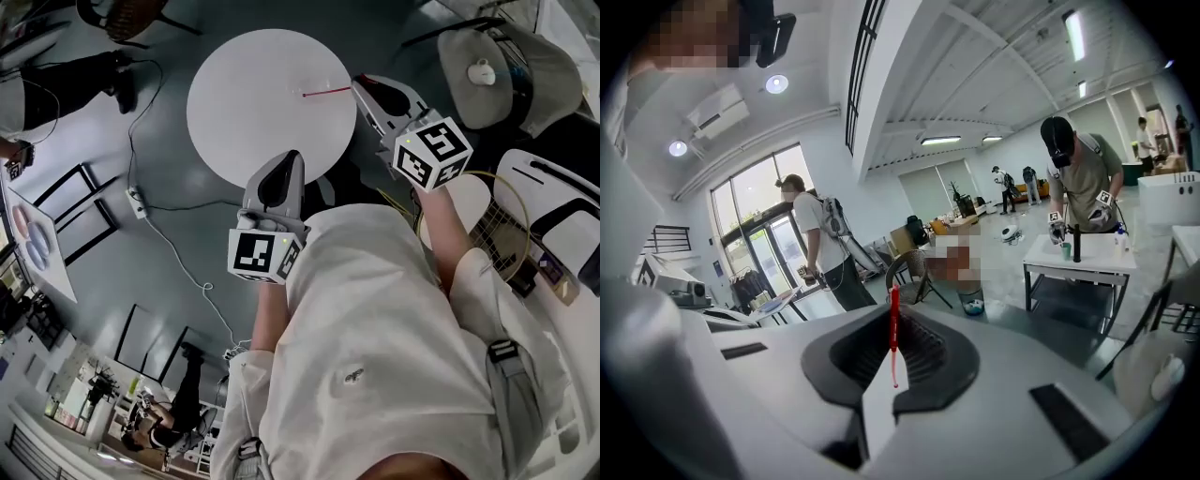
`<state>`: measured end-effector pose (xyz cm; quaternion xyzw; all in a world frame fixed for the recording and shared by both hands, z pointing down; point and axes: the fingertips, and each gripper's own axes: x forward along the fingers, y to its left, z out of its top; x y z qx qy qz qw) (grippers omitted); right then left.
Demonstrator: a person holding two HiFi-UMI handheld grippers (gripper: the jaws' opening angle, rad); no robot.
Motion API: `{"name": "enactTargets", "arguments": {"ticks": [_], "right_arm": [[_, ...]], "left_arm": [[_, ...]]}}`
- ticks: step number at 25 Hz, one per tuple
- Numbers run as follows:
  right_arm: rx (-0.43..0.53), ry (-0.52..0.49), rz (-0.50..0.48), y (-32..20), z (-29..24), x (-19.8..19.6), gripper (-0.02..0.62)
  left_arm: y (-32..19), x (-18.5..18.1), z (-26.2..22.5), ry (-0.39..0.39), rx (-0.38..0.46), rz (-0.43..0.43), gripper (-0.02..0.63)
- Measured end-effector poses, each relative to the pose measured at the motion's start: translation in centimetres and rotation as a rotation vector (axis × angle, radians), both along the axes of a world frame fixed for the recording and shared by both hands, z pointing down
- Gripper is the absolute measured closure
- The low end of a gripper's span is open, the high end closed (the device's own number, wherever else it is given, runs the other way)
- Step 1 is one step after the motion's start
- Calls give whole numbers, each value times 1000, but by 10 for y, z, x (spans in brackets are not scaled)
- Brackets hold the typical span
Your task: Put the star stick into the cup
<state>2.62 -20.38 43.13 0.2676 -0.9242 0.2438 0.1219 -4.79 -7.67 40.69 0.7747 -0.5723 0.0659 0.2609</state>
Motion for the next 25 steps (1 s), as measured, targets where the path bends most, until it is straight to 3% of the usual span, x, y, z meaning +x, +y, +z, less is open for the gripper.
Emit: {"name": "enactTargets", "arguments": {"ticks": [5,25], "right_arm": [[12,-1,6,-9,18,-10,571],[-103,-2,0,-9,79,-30,571]], "left_arm": [[10,-4,10,4,-30,-4,597],[20,-3,25,32,-46,-31,597]]}}
